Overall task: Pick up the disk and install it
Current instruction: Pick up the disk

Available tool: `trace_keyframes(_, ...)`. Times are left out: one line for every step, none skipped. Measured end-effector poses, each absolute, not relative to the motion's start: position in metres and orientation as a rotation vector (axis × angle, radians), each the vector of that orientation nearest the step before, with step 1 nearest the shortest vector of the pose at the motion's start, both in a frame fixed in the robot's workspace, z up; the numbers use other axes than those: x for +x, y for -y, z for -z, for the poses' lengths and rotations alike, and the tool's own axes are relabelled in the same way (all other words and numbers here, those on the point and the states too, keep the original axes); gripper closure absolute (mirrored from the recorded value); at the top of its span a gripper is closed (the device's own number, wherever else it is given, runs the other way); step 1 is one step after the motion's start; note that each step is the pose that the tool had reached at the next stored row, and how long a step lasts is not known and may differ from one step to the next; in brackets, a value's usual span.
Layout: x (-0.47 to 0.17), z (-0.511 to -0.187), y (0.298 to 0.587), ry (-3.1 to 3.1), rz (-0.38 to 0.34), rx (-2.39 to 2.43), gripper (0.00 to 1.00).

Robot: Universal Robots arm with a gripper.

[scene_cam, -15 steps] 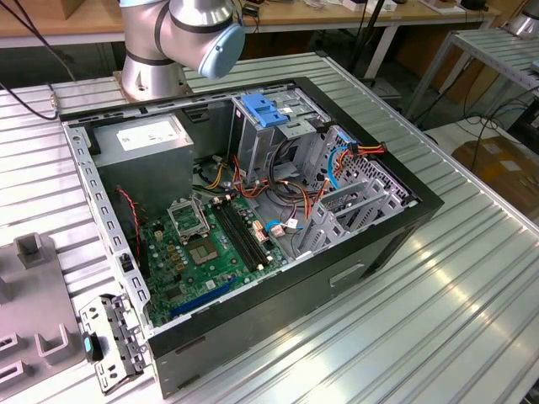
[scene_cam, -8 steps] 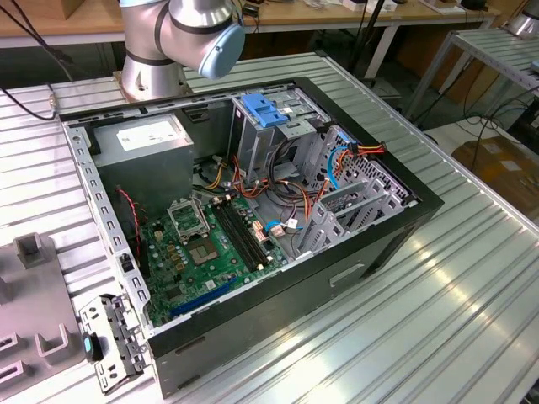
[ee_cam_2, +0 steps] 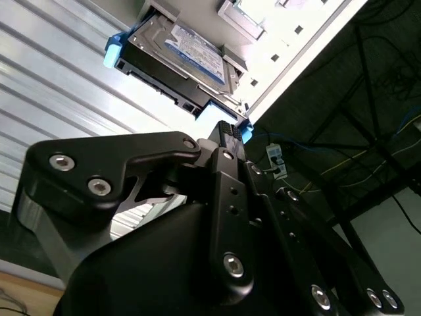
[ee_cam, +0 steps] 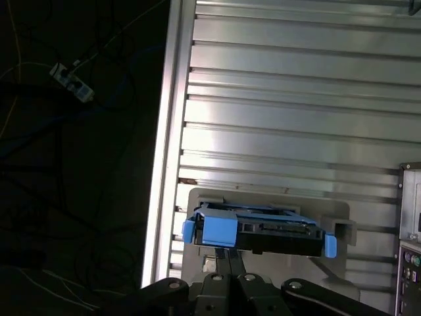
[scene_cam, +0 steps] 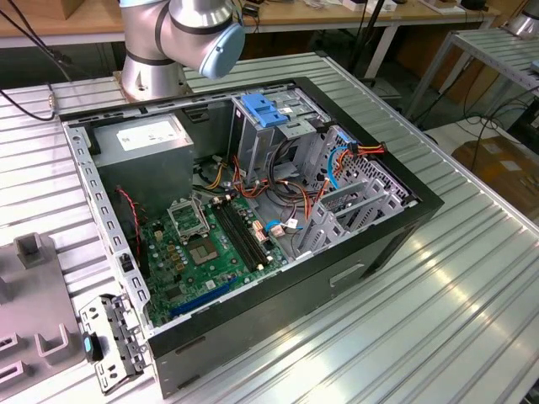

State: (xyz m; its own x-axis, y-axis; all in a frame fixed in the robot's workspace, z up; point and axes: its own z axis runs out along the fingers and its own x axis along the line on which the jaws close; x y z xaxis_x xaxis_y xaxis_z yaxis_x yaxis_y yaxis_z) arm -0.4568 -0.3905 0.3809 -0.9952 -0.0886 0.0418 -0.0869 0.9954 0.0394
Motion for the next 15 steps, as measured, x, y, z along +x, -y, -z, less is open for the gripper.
trace_keyframes(-0.4569,-0.3807,0.3905,3.094,0.058,0.136,0.89)
trace_keyframes(-0.4569,-0.3807,0.3905,3.094,0.058,0.136,0.89)
trace_keyframes(-0.4569,-0.3806,0.3905,3.095,0.058,0.136,0.89)
trace_keyframes(-0.4569,-0.3806,0.3905,3.095,0.058,0.136,0.89)
trace_keyframes(-0.4569,-0.3806,0.3905,3.095,0.058,0.136,0.89)
trace_keyframes(-0.4570,-0.3806,0.3905,3.095,0.058,0.136,0.89)
trace_keyframes(-0.4569,-0.3806,0.3905,3.095,0.058,0.136,0.89)
trace_keyframes(-0.4570,-0.3806,0.3905,3.095,0.058,0.136,0.89)
trace_keyframes(-0.4570,-0.3806,0.3905,3.095,0.058,0.136,0.89)
trace_keyframes(-0.4570,-0.3805,0.3905,3.095,0.058,0.136,0.89)
trace_keyframes(-0.4570,-0.3805,0.3905,3.095,0.058,0.137,0.89)
trace_keyframes(-0.4570,-0.3805,0.3905,3.094,0.058,0.139,0.89)
trace_keyframes(-0.4570,-0.3805,0.3905,3.094,0.058,0.148,0.89)
trace_keyframes(-0.4570,-0.3804,0.3905,3.093,0.058,0.160,0.89)
trace_keyframes(-0.4570,-0.3804,0.3905,3.092,0.058,0.172,0.89)
